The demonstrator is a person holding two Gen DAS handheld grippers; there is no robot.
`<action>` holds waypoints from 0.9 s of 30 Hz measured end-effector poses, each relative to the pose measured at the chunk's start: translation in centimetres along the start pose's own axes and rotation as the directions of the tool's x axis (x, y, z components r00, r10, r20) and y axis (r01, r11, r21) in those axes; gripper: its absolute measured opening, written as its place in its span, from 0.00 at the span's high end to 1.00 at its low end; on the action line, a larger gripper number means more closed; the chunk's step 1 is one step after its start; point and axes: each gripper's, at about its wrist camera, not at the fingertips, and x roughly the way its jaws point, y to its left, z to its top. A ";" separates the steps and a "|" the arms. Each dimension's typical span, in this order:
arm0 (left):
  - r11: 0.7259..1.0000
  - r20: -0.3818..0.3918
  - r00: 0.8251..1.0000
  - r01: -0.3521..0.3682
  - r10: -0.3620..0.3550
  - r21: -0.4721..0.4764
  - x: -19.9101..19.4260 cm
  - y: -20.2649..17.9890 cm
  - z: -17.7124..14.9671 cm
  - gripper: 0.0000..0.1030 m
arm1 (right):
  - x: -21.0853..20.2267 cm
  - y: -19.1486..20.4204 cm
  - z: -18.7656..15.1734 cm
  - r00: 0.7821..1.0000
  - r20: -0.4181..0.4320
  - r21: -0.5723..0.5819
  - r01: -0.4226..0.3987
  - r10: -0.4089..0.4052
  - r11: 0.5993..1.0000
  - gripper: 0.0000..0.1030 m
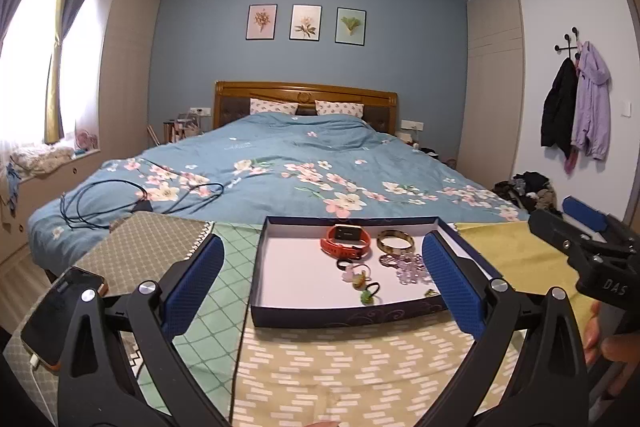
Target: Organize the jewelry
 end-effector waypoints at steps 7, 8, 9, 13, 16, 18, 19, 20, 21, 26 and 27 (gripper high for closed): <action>1.000 0.021 1.000 -0.006 0.006 0.015 0.3 -0.3 -0.4 0.05 | 0.3 0.1 -0.1 1.000 0.004 -0.007 -0.003 0.003 1.000 0.07; 1.000 0.023 1.000 -0.006 0.006 0.014 0.3 -0.3 -0.5 0.05 | 0.4 0.1 -0.1 1.000 0.002 -0.007 -0.005 0.005 1.000 0.07; 1.000 0.025 1.000 -0.006 0.006 0.015 0.2 -0.4 -0.5 0.05 | 0.2 0.1 -0.1 1.000 0.003 -0.006 -0.006 0.006 1.000 0.07; 1.000 0.030 0.999 -0.012 0.011 0.021 0.4 -0.5 -0.4 0.05 | 0.1 0.1 -0.2 1.000 0.007 -0.003 -0.006 0.006 1.000 0.07; 1.000 0.035 0.999 -0.013 0.013 0.024 0.4 -0.6 -0.3 0.05 | 0.1 0.1 -0.2 1.000 0.012 0.003 -0.005 0.005 1.000 0.07; 1.000 0.035 0.999 -0.012 0.011 0.024 0.4 -0.7 -0.3 0.05 | 0.1 0.0 -0.3 1.000 0.011 0.006 -0.009 0.009 1.000 0.07; 1.000 0.035 0.999 -0.012 0.012 0.023 0.4 -0.7 -0.3 0.05 | 0.1 0.1 -0.3 1.000 0.009 0.005 -0.009 0.009 1.000 0.07; 1.000 0.036 0.999 -0.012 0.011 0.023 0.4 -0.7 -0.3 0.05 | 0.1 0.1 -0.4 1.000 0.010 0.003 -0.008 0.007 1.000 0.07; 1.000 0.036 0.999 -0.011 0.010 0.021 0.3 -0.6 -0.4 0.05 | 0.1 0.1 -0.4 1.000 0.010 0.003 -0.008 0.008 1.000 0.07; 1.000 0.037 0.999 -0.011 0.010 0.017 0.1 -0.6 -0.3 0.05 | 0.1 0.1 -0.4 1.000 0.012 0.004 -0.009 0.009 1.000 0.07; 1.000 0.037 0.999 -0.011 0.010 0.018 0.1 -0.6 -0.4 0.05 | 0.1 0.2 -0.4 1.000 0.013 0.004 -0.007 0.007 1.000 0.07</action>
